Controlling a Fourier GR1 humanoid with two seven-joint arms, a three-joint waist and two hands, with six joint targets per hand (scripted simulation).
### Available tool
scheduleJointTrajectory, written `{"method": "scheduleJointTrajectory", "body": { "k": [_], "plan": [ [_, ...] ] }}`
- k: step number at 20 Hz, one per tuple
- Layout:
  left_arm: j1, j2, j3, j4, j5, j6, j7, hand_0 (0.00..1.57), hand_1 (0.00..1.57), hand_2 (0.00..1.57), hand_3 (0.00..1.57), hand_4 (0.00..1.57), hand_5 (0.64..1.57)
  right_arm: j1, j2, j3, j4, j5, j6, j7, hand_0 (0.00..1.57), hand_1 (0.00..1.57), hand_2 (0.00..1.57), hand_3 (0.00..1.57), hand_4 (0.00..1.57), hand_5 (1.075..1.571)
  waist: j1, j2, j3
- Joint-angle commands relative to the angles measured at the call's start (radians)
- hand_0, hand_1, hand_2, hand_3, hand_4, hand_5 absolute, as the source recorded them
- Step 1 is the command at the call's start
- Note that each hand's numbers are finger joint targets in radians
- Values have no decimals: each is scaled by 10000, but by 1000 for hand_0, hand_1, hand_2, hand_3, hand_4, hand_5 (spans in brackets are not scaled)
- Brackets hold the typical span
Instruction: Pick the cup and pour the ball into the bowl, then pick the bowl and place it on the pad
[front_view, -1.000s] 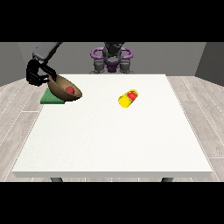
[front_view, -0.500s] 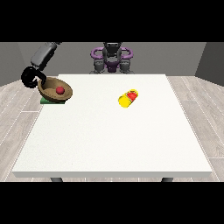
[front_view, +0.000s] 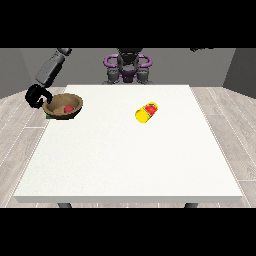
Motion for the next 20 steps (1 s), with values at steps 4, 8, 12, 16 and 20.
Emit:
{"method": "scheduleJointTrajectory", "body": {
  "k": [4, 8, 12, 16, 20],
  "plan": [
    [47, 510, 317, -1222, 564, 302, 366, 0, 0, 0, 0, 0, 1566, -46, -1459, -435, 314, -135, -297, 42, 1080, 1080, 1023, 988, 0, 1531, 122, 928, 11],
    [438, 576, 367, -1694, 675, 607, 589, 0, 0, 0, 0, 0, 1563, -296, -1452, -541, 279, -286, -192, 51, 346, 346, 491, 709, 0, 1465, 62, 631, -1],
    [349, 423, 482, -1863, 951, 975, 476, 0, 0, 0, 0, 0, 1564, -820, -1469, -675, 241, -471, -257, 352, 387, 387, 342, 288, 0, 1414, -60, 949, -4],
    [982, 38, 180, -2084, 934, 762, 436, 0, 0, 0, 0, 0, 1566, -1000, -1727, -691, 206, -607, 217, 987, 371, 371, 245, 0, 0, 1416, -122, 354, -17],
    [1391, -147, -80, -1167, 692, 490, 439, 0, 0, 0, 0, 0, 1566, -1322, -1955, -510, -150, -691, 1219, 1823, 379, 379, 120, 409, 315, 1374, -287, -969, -36]
  ]
}}
